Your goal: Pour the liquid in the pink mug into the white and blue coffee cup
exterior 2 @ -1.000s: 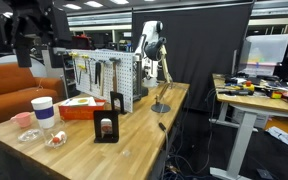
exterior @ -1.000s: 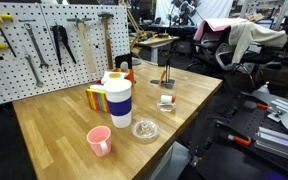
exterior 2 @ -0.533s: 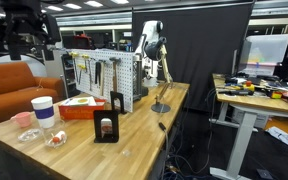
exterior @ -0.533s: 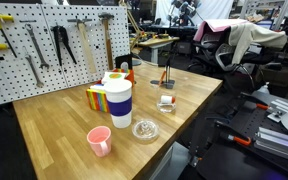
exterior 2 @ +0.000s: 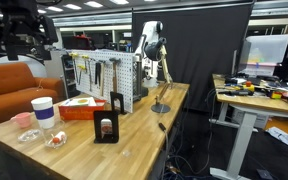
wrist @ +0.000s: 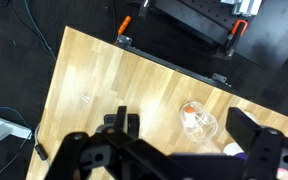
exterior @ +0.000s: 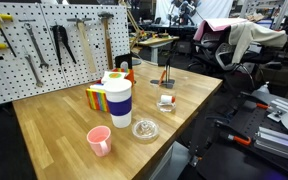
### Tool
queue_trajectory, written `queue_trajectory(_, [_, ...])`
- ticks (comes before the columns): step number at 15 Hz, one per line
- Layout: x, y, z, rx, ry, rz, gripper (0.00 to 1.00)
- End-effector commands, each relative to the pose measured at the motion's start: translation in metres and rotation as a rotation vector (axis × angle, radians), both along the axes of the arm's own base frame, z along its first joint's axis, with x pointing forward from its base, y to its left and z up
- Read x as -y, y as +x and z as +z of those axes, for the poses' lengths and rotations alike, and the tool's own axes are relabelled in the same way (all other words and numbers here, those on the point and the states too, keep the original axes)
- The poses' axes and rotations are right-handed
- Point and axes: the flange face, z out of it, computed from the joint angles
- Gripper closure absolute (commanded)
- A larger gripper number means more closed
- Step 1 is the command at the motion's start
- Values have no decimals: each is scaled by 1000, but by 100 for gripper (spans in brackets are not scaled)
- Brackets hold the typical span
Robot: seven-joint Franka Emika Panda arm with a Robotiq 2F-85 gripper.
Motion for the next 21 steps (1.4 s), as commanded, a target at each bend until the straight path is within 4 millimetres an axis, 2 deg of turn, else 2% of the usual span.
queue_trajectory(1, [-9, 1, -5, -12, 17, 1, 0])
queue_trajectory(2, [-22, 3, -9, -20, 31, 16, 0])
queue_trajectory(4, [-64, 5, -18, -39, 59, 69, 0])
queue_trajectory(8, [-178, 7, -34, -44, 46, 225, 0])
queue_trajectory(11, [-241, 14, -39, 14, 20, 337, 0])
queue_trajectory(13, [-250, 21, -31, 30, 52, 429, 0])
queue_trajectory(14, [-242, 24, -26, 32, 62, 460, 0])
queue_trajectory(15, [-250, 17, -34, 35, 36, 404, 0])
queue_trajectory(18, [-240, 26, -28, 40, 53, 438, 0])
queue_trajectory(21, [-242, 24, -28, 39, 52, 445, 0])
